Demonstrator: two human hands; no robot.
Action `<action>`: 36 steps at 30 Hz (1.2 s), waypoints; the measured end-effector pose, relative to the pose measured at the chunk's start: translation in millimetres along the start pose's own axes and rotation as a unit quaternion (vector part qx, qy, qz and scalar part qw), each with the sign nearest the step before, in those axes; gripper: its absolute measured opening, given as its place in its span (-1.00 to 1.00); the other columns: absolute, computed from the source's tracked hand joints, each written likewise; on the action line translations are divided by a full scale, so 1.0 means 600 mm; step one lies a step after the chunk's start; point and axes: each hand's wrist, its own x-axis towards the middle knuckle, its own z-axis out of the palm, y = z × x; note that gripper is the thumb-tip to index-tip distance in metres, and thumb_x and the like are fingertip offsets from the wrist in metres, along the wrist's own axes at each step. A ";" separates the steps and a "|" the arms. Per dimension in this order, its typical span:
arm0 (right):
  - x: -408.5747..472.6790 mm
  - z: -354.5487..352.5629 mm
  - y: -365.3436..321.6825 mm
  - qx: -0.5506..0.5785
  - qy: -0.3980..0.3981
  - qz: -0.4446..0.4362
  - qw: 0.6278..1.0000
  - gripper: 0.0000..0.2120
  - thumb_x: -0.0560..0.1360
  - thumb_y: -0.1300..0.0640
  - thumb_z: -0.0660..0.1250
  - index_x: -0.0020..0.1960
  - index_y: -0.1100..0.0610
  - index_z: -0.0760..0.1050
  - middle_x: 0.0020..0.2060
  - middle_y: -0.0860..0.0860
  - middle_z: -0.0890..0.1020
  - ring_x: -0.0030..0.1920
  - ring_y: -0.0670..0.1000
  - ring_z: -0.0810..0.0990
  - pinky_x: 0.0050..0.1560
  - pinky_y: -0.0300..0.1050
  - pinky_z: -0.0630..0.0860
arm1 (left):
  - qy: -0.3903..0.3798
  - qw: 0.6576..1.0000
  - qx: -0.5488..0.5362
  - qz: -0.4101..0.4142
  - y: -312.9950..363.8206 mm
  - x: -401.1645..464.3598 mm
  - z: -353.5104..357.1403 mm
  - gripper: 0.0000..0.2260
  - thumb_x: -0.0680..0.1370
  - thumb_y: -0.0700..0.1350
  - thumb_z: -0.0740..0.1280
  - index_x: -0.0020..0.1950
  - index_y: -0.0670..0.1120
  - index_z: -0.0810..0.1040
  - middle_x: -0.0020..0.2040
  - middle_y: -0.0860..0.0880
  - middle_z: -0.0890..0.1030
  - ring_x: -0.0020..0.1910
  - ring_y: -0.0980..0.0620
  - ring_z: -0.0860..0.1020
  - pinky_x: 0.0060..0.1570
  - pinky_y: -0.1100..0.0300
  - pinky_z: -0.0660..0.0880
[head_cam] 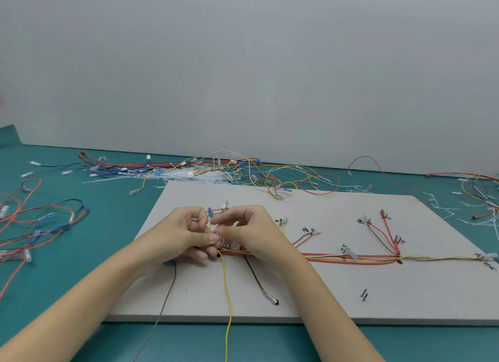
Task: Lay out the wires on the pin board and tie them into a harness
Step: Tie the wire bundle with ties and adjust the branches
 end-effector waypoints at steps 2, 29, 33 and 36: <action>-0.002 0.001 -0.002 -0.011 -0.003 -0.004 1.000 -0.85 0.46 0.39 0.38 0.01 0.29 0.64 -0.26 0.05 0.61 -0.47 -0.24 0.47 -0.34 -0.40 0.41 | -0.002 1.000 0.003 0.000 0.001 -0.002 0.000 -0.67 0.51 -0.41 0.36 -0.23 -0.12 0.26 -0.25 -0.23 0.64 -0.32 -0.08 0.67 -0.50 0.27 0.52; -0.001 0.009 0.000 0.062 0.022 -0.006 0.998 -0.89 0.46 0.41 0.38 -0.05 0.27 0.61 -0.34 0.17 0.60 -0.41 -0.13 0.57 -0.35 -0.34 0.48 | -0.020 1.000 -0.013 -0.008 0.010 -0.004 -0.003 -0.63 0.50 -0.44 0.33 -0.25 -0.11 0.21 -0.24 -0.27 0.63 -0.34 -0.08 0.67 -0.43 0.28 0.59; -0.005 0.010 -0.001 0.067 0.024 -0.013 0.997 -0.88 0.47 0.41 0.37 -0.09 0.23 0.61 -0.15 0.38 0.63 -0.39 -0.10 0.57 -0.30 -0.31 0.52 | -0.022 1.000 -0.012 -0.009 0.005 -0.002 -0.002 -0.63 0.49 -0.44 0.34 -0.25 -0.11 0.21 -0.29 -0.24 0.64 -0.33 -0.08 0.67 -0.43 0.28 0.59; -0.006 0.013 -0.002 0.069 0.028 -0.018 0.997 -0.87 0.47 0.40 0.37 -0.11 0.19 0.61 -0.27 0.24 0.61 -0.38 -0.06 0.56 -0.29 -0.30 0.52 | -0.023 1.000 -0.015 -0.008 0.004 -0.001 -0.003 -0.63 0.49 -0.45 0.34 -0.25 -0.11 0.21 -0.29 -0.25 0.63 -0.33 -0.08 0.67 -0.42 0.27 0.59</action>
